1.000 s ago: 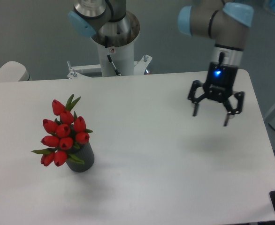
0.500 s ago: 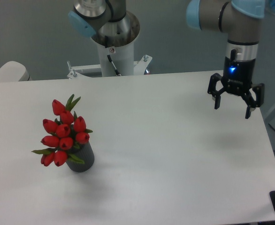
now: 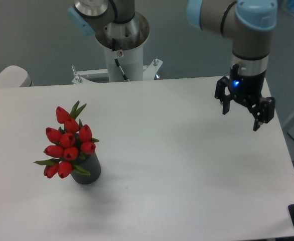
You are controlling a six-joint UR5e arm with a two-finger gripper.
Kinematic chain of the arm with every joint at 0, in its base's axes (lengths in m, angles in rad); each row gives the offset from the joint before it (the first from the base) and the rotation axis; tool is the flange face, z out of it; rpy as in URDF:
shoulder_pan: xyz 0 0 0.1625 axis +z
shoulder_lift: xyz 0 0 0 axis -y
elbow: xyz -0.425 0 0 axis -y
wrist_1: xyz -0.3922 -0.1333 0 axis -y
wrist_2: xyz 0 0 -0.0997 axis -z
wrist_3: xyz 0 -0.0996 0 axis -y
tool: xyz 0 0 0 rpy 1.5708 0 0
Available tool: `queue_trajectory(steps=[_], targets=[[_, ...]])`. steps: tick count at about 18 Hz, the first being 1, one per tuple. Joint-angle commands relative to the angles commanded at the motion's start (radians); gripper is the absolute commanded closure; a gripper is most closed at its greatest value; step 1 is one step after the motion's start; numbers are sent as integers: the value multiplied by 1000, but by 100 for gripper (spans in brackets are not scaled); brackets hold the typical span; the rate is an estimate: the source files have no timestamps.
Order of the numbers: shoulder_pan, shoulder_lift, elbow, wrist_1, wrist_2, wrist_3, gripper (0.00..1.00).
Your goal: Insert the flowers into the vase
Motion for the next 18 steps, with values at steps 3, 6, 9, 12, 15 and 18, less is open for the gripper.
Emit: queue_trajectory(steps=[3,6,9,12,15,18], targets=[[-2,-20,38,8,0,-5,0],[-14,-37,65,8,0,-5,0],[-15,-40,66,8,-9,-3,0],[-17,-41,63,9,-2,-3,0],[-18,-45,65,8,-9,3,0],[-23,-46,62,9,-9,12,0]])
